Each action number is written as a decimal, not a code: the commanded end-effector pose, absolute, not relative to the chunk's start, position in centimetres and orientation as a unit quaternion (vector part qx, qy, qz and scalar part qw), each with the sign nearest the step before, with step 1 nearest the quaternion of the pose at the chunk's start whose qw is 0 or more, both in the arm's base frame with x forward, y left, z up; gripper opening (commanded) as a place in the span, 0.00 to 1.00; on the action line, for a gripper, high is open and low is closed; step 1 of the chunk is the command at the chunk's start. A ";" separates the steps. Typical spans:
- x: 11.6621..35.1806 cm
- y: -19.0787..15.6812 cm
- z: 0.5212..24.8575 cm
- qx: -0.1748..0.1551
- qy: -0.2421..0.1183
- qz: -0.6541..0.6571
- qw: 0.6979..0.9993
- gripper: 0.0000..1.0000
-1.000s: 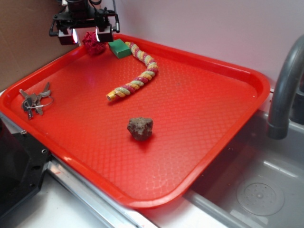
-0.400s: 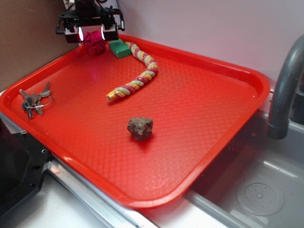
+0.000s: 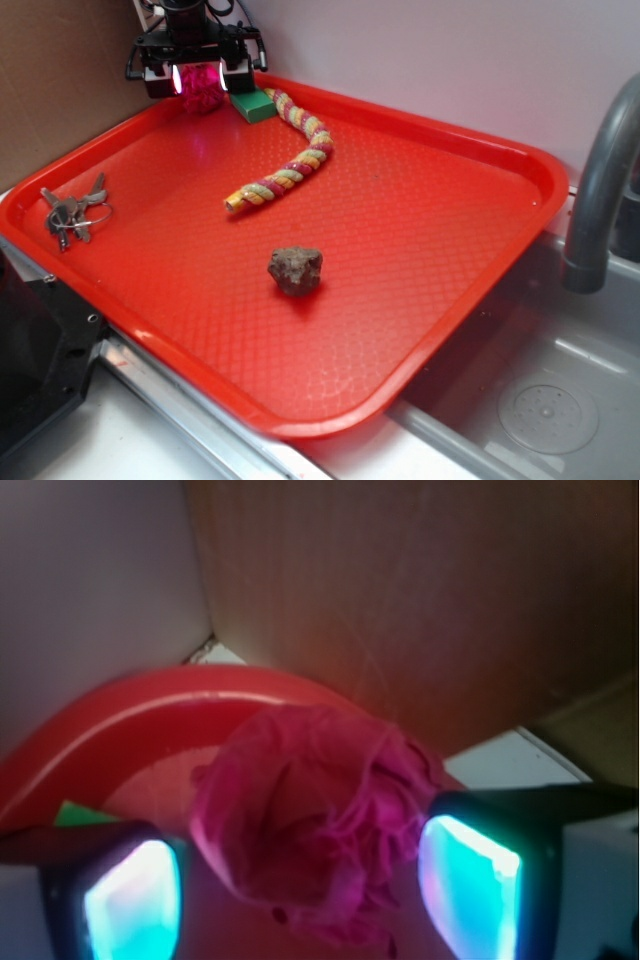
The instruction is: Grab the red paper.
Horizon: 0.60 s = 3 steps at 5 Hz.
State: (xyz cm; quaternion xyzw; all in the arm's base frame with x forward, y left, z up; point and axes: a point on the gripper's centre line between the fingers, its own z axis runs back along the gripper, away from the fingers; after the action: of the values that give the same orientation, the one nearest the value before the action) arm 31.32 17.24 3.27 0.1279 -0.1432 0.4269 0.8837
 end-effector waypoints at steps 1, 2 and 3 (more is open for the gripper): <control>31.4 18.9 2.6 0.141 -0.142 0.421 0.884 0.60; 31.5 19.2 2.3 0.140 -0.136 0.425 0.884 0.00; 31.6 19.3 2.1 0.139 -0.133 0.425 0.884 0.00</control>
State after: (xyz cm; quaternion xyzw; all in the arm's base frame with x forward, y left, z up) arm 32.22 17.82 2.54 0.1357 -0.1411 0.4304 0.8811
